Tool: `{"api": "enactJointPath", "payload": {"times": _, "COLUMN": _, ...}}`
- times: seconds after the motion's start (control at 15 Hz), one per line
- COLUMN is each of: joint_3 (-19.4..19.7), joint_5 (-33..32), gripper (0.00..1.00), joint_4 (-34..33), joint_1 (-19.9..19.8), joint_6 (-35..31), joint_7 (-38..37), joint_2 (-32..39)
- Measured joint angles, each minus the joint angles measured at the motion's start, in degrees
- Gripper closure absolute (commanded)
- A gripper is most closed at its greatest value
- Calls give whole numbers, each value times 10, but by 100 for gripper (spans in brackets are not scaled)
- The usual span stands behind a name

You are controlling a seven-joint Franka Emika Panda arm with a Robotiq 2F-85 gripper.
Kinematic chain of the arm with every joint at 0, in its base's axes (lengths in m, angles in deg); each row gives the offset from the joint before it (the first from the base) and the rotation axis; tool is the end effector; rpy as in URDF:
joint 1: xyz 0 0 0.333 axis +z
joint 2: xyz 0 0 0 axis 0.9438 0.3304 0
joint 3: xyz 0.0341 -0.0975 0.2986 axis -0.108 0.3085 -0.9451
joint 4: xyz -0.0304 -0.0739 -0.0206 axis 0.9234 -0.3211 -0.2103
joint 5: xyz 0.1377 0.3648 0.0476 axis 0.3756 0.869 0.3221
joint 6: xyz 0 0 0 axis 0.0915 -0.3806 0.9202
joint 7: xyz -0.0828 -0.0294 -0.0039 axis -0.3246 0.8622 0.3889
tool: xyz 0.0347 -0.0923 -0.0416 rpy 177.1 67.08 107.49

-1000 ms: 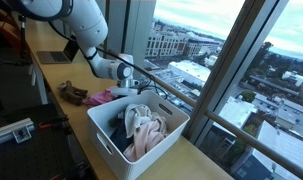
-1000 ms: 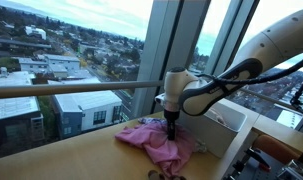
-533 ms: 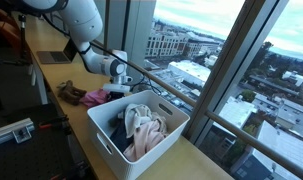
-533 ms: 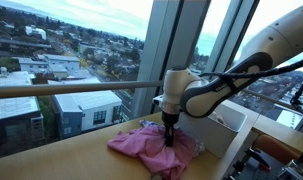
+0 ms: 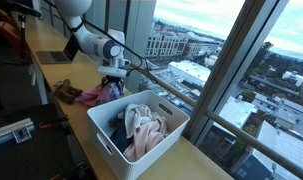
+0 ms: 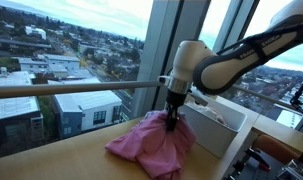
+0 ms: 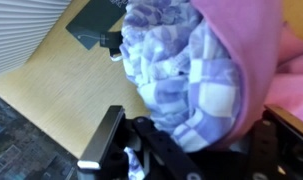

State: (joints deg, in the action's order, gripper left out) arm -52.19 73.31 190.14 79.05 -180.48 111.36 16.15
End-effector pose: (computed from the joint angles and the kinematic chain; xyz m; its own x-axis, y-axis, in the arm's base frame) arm 0.6116 0.2181 0.2036 0.5986 0.8009 -0.0160 0.8001 -0.5968 0.0601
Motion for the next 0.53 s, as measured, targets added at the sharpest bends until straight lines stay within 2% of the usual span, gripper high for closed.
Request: {"api": "enactJointPath", "payload": {"times": 0.53, "joint_3": -8, "joint_5": 142, "gripper": 100, "joint_4": 8, "joint_1": -101, "joint_6": 2, "joint_7": 89, "joint_2": -170}}
